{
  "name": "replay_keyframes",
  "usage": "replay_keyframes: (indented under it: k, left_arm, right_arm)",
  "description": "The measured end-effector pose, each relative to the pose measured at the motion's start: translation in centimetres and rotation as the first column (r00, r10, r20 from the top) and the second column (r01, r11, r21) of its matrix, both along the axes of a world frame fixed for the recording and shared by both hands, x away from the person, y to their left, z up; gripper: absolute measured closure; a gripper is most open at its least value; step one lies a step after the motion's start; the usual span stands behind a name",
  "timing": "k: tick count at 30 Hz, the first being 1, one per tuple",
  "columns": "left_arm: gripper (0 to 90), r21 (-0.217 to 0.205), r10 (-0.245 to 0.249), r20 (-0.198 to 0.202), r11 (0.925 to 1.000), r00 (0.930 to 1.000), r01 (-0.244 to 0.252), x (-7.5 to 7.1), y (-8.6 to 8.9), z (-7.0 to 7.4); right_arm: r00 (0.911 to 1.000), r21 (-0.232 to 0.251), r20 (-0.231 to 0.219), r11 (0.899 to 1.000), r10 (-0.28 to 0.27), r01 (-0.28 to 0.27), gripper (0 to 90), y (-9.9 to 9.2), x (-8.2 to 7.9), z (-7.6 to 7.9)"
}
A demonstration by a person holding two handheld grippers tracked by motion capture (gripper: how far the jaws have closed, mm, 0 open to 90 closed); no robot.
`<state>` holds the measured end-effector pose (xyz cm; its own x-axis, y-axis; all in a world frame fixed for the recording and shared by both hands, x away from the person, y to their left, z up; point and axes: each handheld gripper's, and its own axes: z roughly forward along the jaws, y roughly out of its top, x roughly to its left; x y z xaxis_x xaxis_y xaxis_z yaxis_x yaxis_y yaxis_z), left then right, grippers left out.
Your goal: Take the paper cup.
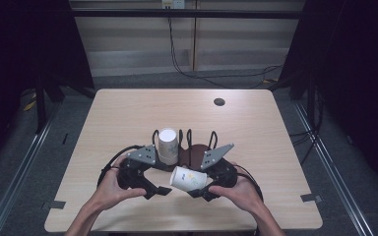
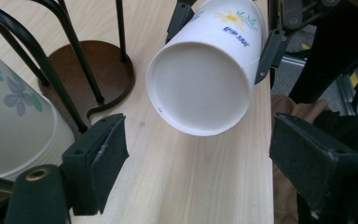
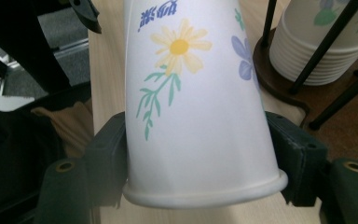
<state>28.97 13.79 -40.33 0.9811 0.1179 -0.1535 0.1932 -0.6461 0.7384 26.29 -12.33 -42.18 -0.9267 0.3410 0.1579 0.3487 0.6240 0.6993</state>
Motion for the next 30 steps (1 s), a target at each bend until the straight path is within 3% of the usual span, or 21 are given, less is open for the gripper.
replay_keyframes:
  k: [6, 11, 19, 24, 30]
  left_arm:
    - [21.4, 0.021, -0.018, 0.003, 0.9996, 0.9998, 0.018, -0.2, -0.4, -0.3]
    - [23.0, 0.053, -0.028, 0.038, 0.9982, 0.9989, 0.026, -0.4, -0.9, -0.4]
    - [24.3, 0.095, -0.053, 0.050, 0.9944, 0.9974, 0.048, -0.8, -1.4, -0.7]
    - [26.2, 0.095, -0.038, 0.057, 0.9949, 0.9976, 0.033, -0.9, -1.3, -0.8]
    - [28.0, 0.115, -0.055, 0.053, 0.9922, 0.9971, 0.049, -1.1, -1.5, -1.0]
  right_arm:
    - [0.9994, -0.039, -0.029, 0.999, 0.022, -0.023, 29.8, 0.1, 0.0, 0.0]
    - [0.9992, -0.091, -0.023, 0.995, 0.033, -0.035, 29.7, 0.2, 0.0, 0.3]
    - [0.9981, -0.113, -0.040, 0.992, 0.047, -0.051, 29.9, 0.4, 0.3, 0.5]
    - [0.9951, -0.130, -0.062, 0.988, 0.076, -0.084, 29.7, 0.8, 0.3, 0.4]
    - [0.9932, -0.154, -0.078, 0.983, 0.086, -0.098, 29.7, 1.1, 0.3, 0.3]
